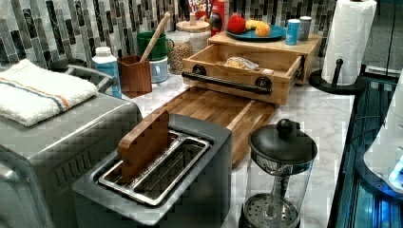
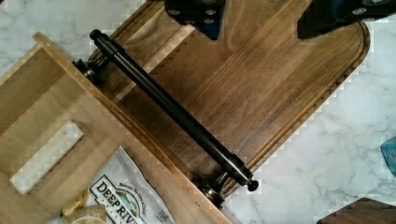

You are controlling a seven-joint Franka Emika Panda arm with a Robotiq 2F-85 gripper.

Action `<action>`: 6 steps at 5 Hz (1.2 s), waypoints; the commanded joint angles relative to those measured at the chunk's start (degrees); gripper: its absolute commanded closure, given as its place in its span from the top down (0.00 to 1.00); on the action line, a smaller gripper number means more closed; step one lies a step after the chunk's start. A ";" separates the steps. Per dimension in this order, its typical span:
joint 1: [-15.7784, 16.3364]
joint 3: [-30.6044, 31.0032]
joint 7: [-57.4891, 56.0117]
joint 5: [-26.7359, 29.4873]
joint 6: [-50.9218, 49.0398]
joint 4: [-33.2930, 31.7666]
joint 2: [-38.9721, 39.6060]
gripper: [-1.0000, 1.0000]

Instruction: Close the drawer.

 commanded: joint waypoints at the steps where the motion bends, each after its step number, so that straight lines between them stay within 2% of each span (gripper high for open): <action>1: -0.63 0.39 -0.72 0.01 0.11 0.02 0.02 0.00; 2: -0.38 1.38 -9.97 1.71 1.80 -3.25 -1.11 1.00; 3: 0.61 2.49 -21.51 2.31 2.13 -4.90 -2.28 1.00; 4: 4.32 1.51 -31.16 0.11 3.82 -7.16 -3.64 1.00; 5: 3.76 4.21 -36.17 -2.48 7.67 -10.12 -4.62 1.00; 6: 3.84 5.15 -36.77 -3.55 11.20 -13.18 -5.28 0.70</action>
